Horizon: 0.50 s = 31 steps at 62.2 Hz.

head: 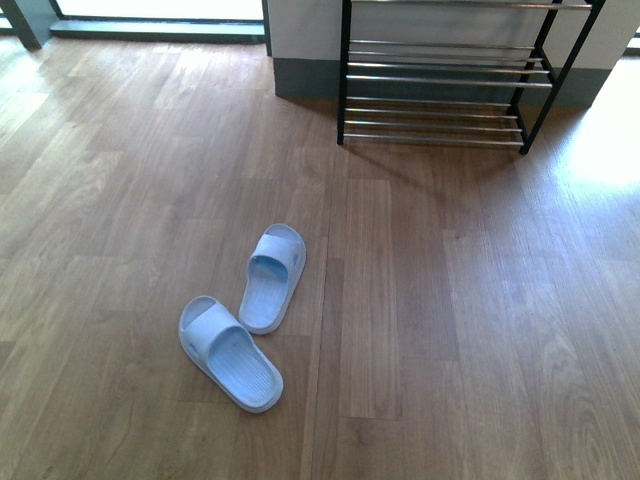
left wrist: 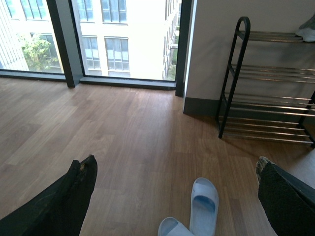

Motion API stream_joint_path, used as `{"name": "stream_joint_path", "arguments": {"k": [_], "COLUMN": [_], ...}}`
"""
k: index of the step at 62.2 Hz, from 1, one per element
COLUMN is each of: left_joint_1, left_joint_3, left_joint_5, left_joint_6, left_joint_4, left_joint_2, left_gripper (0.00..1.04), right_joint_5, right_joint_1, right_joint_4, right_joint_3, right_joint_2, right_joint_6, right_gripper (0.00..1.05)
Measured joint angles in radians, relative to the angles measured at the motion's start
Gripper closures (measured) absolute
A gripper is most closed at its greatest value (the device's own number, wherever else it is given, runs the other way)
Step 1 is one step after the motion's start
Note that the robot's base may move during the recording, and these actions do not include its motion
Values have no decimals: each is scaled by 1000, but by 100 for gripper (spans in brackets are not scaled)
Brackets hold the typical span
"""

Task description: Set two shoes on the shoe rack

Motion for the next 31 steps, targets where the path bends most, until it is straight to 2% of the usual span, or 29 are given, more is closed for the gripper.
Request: {"name": "stream_joint_path", "arguments": {"k": [31], "left_joint_1": [0], "left_joint_3": [0], "left_joint_5": [0], "left_joint_6": [0], "left_joint_4": [0], "left_joint_2": [0], "left_gripper": [9], "right_joint_5": [0], "right_joint_1": [0], "right_joint_4": [0], "right_joint_3": [0], "right_joint_2": [0], "right_joint_6": [0], "right_gripper": [9]}}
